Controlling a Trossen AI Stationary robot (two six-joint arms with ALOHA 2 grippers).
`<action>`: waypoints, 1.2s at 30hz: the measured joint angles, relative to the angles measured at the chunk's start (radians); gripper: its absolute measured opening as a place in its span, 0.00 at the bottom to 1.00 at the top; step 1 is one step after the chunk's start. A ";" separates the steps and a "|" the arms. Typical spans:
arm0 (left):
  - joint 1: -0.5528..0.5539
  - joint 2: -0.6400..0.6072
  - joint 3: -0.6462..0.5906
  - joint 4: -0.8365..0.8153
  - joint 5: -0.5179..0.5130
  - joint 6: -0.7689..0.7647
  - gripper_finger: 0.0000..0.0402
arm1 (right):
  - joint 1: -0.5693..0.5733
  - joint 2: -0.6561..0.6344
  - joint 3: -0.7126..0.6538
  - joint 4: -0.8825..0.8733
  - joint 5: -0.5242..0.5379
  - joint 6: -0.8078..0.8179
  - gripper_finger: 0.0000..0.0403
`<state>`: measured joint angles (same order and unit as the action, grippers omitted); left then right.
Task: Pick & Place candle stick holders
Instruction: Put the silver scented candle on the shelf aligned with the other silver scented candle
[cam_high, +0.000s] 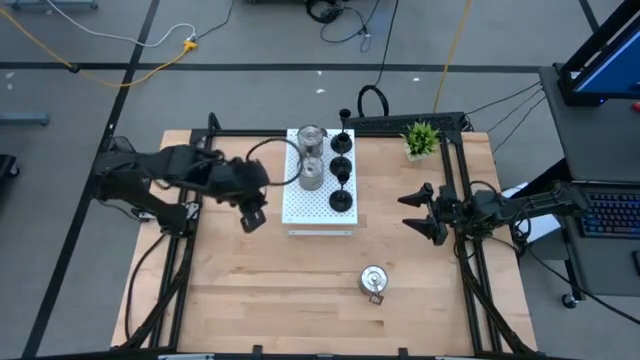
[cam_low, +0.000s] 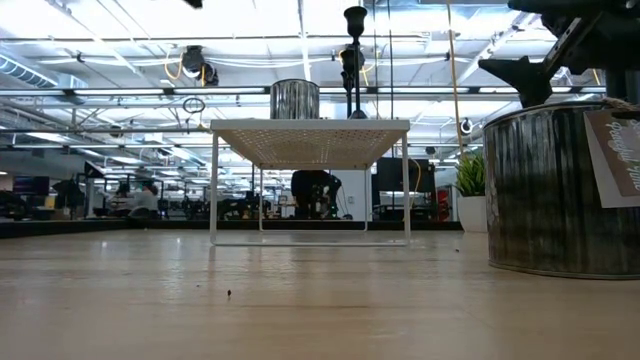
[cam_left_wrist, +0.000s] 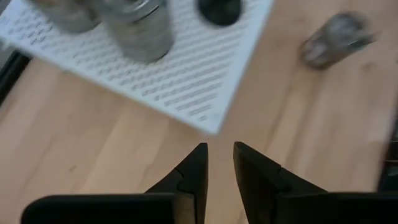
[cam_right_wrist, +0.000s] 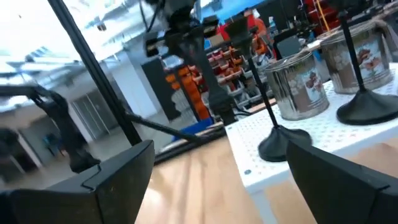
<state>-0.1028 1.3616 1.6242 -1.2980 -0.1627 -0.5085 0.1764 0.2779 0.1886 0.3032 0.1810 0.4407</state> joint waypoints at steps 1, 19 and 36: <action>-0.022 -0.022 -0.020 0.031 0.000 -0.007 0.20 | 0.000 0.003 0.000 0.017 0.000 0.017 0.89; -0.230 -0.309 -0.642 0.786 -0.129 -0.218 0.20 | 0.000 0.025 0.000 0.163 0.004 -0.065 0.89; -0.203 -0.328 -1.025 1.308 -0.153 -0.254 0.20 | 0.000 0.026 0.000 0.165 0.004 -0.067 0.89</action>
<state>-0.3061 1.0332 0.5993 0.0101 -0.3161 -0.7629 0.1764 0.3035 0.1886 0.4683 0.1852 0.3733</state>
